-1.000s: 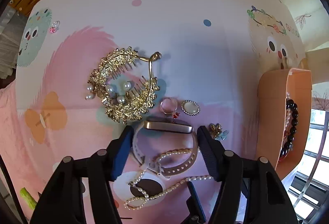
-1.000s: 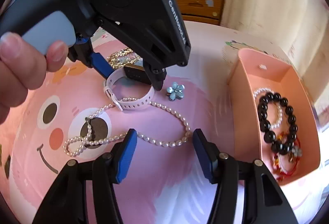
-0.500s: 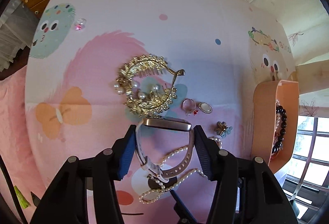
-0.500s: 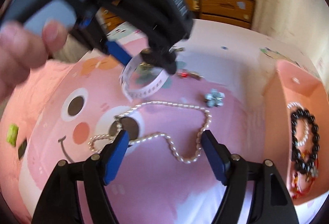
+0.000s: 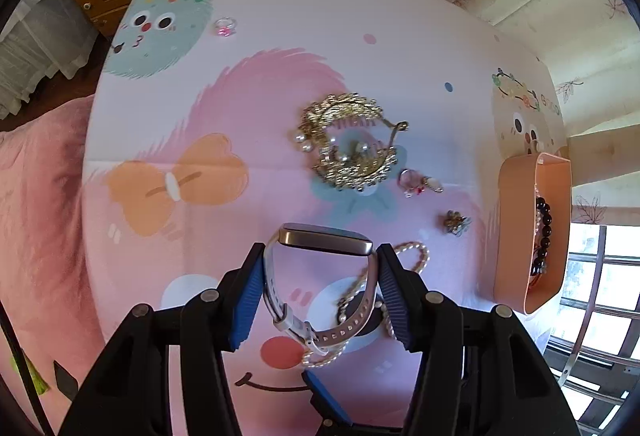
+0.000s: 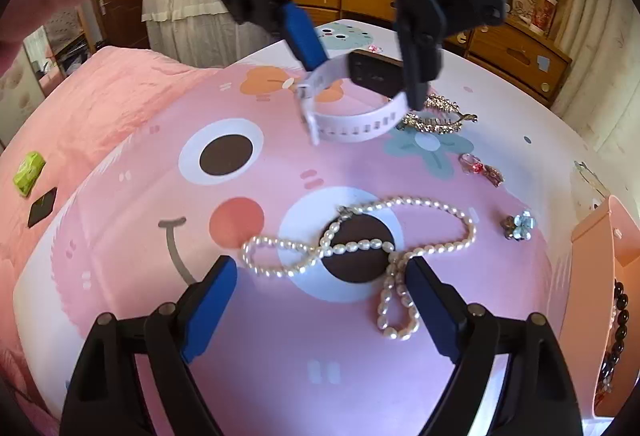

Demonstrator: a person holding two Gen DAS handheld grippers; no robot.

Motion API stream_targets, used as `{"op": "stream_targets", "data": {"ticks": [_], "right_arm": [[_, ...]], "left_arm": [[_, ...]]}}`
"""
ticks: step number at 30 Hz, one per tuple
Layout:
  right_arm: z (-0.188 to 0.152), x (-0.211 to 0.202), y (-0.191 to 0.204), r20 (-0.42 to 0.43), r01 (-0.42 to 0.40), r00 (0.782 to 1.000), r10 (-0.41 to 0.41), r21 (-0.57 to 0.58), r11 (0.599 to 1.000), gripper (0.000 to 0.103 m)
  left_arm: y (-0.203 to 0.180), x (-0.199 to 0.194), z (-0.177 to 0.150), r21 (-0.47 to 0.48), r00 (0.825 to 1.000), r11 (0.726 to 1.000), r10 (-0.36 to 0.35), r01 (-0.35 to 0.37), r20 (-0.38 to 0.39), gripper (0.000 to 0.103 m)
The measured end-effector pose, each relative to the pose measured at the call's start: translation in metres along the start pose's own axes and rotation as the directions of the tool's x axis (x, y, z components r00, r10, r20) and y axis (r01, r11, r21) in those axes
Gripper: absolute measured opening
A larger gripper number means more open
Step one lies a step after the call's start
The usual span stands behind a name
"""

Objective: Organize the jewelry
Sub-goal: 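Grasp the white watch by its band with the left tool and lift it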

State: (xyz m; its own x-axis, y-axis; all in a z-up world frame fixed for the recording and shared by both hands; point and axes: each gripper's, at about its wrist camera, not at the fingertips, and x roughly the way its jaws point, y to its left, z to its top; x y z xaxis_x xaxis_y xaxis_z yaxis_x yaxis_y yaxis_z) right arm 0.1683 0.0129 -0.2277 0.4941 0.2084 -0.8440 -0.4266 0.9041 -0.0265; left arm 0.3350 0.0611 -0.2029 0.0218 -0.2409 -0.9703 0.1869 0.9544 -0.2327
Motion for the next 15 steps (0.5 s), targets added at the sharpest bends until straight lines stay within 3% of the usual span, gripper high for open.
{"op": "stream_targets", "data": {"ticks": [9, 12, 15], "right_arm": [[0.002, 0.002, 0.008, 0.020, 0.076, 0.997, -0.079, 0.110, 0.991, 0.082], [0.005, 0.001, 0.010, 0.021, 0.078, 0.997, -0.081, 0.110, 0.991, 0.071], [0.004, -0.003, 0.014, 0.024, 0.083, 0.996, -0.086, 0.127, 0.988, 0.051]], "left_arm": [[0.032, -0.019, -0.007, -0.002, 1.000, 1.000, 0.005, -0.005, 0.010, 0.054], [0.039, -0.025, -0.007, 0.008, 1.000, 1.000, 0.012, -0.012, 0.013, 0.054], [0.044, -0.030, -0.007, 0.028, 1.000, 1.000, 0.005, -0.006, 0.013, 0.054]]}}
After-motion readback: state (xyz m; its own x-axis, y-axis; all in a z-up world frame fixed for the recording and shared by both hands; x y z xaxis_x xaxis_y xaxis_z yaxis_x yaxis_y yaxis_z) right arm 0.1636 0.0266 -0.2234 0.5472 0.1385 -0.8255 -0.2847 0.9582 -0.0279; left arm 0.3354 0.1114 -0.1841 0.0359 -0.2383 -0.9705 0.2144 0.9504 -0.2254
